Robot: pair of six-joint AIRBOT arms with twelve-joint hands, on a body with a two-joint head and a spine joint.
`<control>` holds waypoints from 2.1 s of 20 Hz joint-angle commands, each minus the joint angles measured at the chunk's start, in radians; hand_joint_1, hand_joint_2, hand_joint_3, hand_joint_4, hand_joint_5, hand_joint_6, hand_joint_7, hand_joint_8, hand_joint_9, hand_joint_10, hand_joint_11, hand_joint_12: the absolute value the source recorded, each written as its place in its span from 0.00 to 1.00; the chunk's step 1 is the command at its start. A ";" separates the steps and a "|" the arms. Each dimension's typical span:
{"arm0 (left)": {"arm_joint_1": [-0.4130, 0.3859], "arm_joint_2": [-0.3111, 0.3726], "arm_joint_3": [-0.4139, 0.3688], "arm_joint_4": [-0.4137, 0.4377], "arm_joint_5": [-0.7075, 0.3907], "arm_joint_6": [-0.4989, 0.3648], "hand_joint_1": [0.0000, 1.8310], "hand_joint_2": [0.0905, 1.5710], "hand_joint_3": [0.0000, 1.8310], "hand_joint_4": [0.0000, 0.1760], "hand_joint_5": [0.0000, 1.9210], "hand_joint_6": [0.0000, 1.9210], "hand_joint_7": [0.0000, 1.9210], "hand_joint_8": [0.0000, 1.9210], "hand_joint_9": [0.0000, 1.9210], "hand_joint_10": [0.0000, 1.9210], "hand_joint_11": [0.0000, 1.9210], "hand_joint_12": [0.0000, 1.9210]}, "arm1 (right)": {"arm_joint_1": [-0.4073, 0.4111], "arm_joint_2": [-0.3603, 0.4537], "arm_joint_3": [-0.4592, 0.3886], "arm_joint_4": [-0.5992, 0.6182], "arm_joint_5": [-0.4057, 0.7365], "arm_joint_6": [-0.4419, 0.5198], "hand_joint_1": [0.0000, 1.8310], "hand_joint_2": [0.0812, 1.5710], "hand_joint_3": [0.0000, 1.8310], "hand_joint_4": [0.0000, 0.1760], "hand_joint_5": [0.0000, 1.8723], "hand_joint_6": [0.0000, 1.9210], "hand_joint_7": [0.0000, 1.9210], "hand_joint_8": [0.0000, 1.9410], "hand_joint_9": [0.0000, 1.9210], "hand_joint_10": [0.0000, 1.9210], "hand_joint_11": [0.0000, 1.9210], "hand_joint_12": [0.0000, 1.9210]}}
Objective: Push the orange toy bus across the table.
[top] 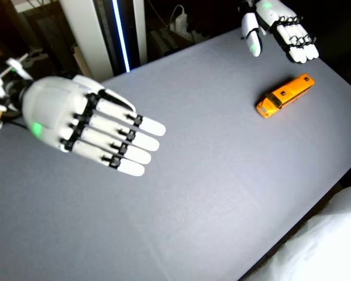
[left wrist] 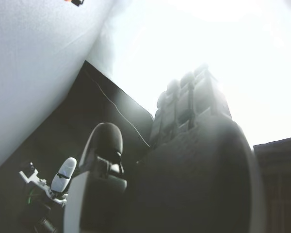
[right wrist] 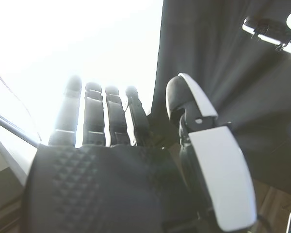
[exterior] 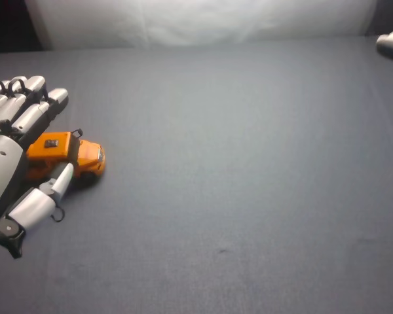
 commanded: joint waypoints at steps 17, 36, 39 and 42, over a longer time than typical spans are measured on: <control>0.129 0.060 -0.017 -0.333 -0.254 0.050 0.27 0.92 0.00 0.00 0.13 0.00 0.04 0.00 0.04 0.00 0.00 0.12 | -0.002 0.003 0.006 -0.002 0.110 0.015 0.27 0.88 0.01 0.00 0.18 0.01 0.18 0.01 0.16 0.01 0.11 0.10; 0.153 0.012 0.121 -0.553 0.022 0.090 0.00 0.95 0.01 0.00 0.10 0.00 0.07 0.00 0.06 0.00 0.02 0.02 | 0.000 -0.001 0.005 -0.007 0.102 0.017 0.00 0.90 0.00 0.00 0.19 0.00 0.19 0.00 0.14 0.00 0.09 0.09; 0.151 0.002 0.135 -0.555 0.047 0.090 0.00 0.94 0.00 0.00 0.11 0.00 0.09 0.00 0.07 0.00 0.04 0.02 | 0.003 -0.002 0.005 -0.011 0.102 0.017 0.00 0.93 0.00 0.00 0.20 0.00 0.21 0.00 0.18 0.00 0.13 0.11; 0.151 -0.001 0.140 -0.550 0.055 0.089 0.00 0.94 0.00 0.05 0.09 0.00 0.08 0.00 0.07 0.00 0.04 0.01 | 0.014 -0.004 0.004 -0.030 0.103 0.017 0.00 0.93 0.00 0.00 0.20 0.00 0.20 0.00 0.17 0.00 0.11 0.10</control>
